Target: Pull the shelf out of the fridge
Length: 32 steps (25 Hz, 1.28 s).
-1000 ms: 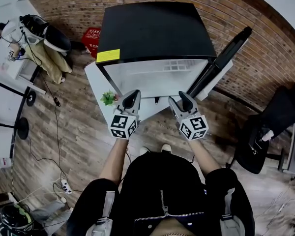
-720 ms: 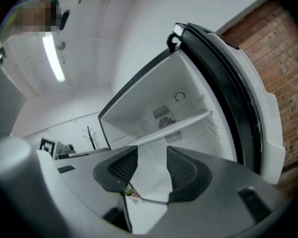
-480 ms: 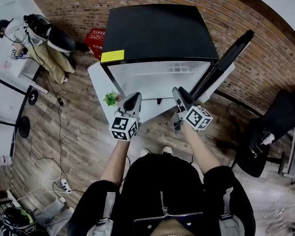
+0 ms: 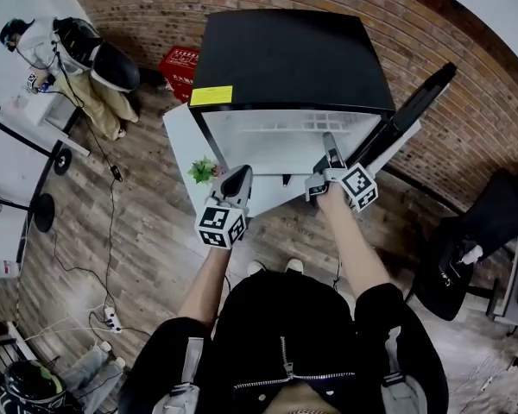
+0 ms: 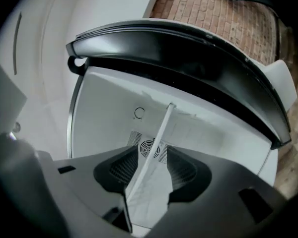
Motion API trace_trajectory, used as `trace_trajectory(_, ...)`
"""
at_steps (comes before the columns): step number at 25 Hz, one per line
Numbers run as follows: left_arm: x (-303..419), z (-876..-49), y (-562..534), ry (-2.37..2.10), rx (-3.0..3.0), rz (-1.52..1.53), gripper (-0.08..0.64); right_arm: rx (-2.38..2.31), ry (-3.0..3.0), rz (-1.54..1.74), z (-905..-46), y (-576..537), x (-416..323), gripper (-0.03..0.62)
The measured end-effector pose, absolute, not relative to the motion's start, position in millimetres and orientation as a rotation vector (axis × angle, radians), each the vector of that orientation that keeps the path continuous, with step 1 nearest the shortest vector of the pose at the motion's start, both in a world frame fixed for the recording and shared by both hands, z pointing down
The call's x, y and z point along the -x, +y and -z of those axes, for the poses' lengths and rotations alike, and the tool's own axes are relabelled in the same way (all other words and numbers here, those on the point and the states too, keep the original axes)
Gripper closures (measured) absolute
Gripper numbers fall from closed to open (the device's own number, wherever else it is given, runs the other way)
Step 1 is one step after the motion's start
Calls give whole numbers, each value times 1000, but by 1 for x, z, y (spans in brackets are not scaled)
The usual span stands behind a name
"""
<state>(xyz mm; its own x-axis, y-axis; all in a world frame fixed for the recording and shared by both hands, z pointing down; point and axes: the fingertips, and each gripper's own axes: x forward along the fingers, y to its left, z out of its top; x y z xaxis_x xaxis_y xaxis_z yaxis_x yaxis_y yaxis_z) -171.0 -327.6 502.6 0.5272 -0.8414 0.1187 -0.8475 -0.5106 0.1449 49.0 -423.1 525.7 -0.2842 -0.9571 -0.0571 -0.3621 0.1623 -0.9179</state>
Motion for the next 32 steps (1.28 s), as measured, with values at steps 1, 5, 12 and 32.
trace_trajectory(1,171,-504,-327,-1442,-2577,-50,538,1249,1713,1124,-528,-429,-52,425)
trace_trajectory(5,173,-507,-323,-1444,-2565,-50,538,1209,1562,1170,-535,-447,-62,451)
trace_trajectory(12,178,-504,-320,-1411,-2498,97,537,1190,1522,1163,-531,-464,-60,530)
trace_trajectory(32,192,-518,-366,-1051,-1789,837,316,1148,1524,1208,-532,-463,-59,549)
